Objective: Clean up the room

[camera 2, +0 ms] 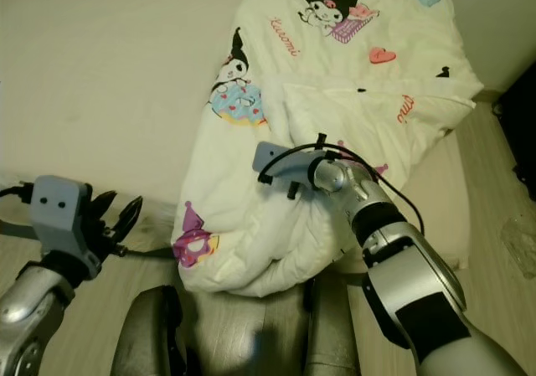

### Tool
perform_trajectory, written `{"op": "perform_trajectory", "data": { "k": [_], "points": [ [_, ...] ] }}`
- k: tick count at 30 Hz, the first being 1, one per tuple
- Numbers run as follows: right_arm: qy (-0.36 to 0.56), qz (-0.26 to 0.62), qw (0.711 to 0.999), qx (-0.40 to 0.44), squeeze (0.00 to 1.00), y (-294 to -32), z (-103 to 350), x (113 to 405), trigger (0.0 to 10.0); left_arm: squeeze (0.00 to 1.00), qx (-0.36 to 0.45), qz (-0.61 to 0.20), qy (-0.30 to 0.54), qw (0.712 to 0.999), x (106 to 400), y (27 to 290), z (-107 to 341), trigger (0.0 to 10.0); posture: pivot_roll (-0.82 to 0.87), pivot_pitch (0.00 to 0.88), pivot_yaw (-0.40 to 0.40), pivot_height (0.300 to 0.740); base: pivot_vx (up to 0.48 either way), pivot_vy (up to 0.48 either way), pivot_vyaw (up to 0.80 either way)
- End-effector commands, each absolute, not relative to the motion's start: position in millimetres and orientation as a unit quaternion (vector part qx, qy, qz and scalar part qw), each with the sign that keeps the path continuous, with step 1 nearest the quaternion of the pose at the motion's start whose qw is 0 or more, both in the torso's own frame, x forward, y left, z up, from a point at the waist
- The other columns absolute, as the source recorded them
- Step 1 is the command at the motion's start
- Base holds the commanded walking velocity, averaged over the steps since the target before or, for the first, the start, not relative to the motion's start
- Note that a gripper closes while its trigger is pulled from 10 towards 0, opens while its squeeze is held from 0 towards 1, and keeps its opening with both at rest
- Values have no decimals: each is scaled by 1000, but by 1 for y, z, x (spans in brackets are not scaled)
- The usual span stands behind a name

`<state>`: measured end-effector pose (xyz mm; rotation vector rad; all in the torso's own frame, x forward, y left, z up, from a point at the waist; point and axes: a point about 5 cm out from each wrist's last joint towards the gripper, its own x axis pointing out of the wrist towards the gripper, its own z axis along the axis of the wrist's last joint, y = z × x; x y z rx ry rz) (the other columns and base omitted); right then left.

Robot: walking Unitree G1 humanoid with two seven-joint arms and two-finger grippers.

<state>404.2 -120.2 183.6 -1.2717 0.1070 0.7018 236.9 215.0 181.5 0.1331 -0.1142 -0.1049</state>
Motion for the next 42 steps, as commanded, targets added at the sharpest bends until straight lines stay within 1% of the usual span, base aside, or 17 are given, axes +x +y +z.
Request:
{"op": "perform_trajectory", "data": {
  "k": [1, 2, 3, 5, 9, 13, 18, 25, 29, 31, 32, 34, 35, 36, 39, 41, 42],
  "points": [
    [124, 362, 695, -609, 0, -139, 168, 398, 10000, 0, 78, -52, -47, 994, 232, 219, 181, 10000, 82, 363, -82, 551, 0, 0, 0],
    [124, 362, 695, -609, 0, -139, 168, 398, 10000, 0, 78, -52, -47, 994, 232, 219, 181, 10000, 82, 363, -82, 551, 0, 0, 0],
    [151, 379, 673, -617, 0, -146, 165, 396, 10000, 0, 78, -55, -46, 994, 231, 219, 180, 10000, 82, 363, -82, 551, 0, 0, 0],
    [151, 379, 673, -617, 0, -146, 165, 396, 10000, 0, 78, -55, -46, 994, 231, 219, 180, 10000, 82, 363, -82, 551, 0, 0, 0],
    [226, 477, 616, -585, 0, -155, 184, 390, 10000, 0, 82, -76, -46, 993, 234, 217, 181, 10000, 66, 358, -63, 551, 0, 0, 0],
    [234, 508, 590, -583, 0, -155, 194, 388, 10000, 0, 83, -80, -47, 992, 236, 217, 182, 10000, 66, 355, -54, 551, 0, 0, 0],
    [206, 545, 562, -588, 0, -149, 216, 387, 10000, 0, 85, -82, -48, 992, 237, 216, 183, 10000, 62, 352, -49, 551, 0, 0, 0],
    [136, 686, 529, -480, 0, -126, 254, 368, 10000, 0, 84, -83, -47, 992, 237, 216, 182, 10000, 60, 351, -44, 551, 0, 0, 0],
    [98, 685, 553, -465, 0, -122, 269, 369, 10000, 0, 84, -84, -48, 992, 239, 216, 183, 10000, 60, 350, -41, 551, 0, 0, 0],
    [53, 548, 659, -512, 0, -122, 270, 392, 10000, 0, 84, -83, -50, 992, 241, 216, 183, 10000, 54, 349, -35, 551, 0, 0, 0],
    [53, 548, 659, -512, 0, -122, 270, 392, 10000, 0, 84, -83, -50, 992, 241, 216, 183, 10000, 54, 349, -35, 551, 0, 0, 0],
    [33, 429, 718, -546, 16, -129, 262, 406, 10000, 0, 84, -82, -49, 992, 242, 215, 182, 10000, 54, 349, -35, 551, 0, 0, 0],
    [34, 398, 732, -551, 1000, -133, 259, 408, 10000, 0, 83, -82, -49, 992, 242, 215, 182, 10000, 54, 349, -35, 551, 0, 0, 0],
    [42, 373, 749, -546, 1000, -139, 252, 410, 10000, 0, 83, -82, -49, 992, 243, 215, 182, 10000, 55, 349, -32, 551, 0, 0, 0],
    [42, 373, 749, -546, 1000, -139, 252, 410, 10000, 0, 83, -82, -49, 992, 243, 215, 182, 10000, 55, 349, -32, 551, 0, 0, 0],
    [58, 331, 793, -509, 1000, -153, 241, 412, 10000, 0, 80, -80, -52, 992, 244, 215, 183, 10000, 55, 349, -32, 551, 0, 0, 0],
    [58, 331, 793, -509, 1000, -153, 241, 412, 10000, 0, 80, -80, -52, 992, 244, 215, 183, 10000, 55, 349, -32, 551, 0, 0, 0]
  ]
}}
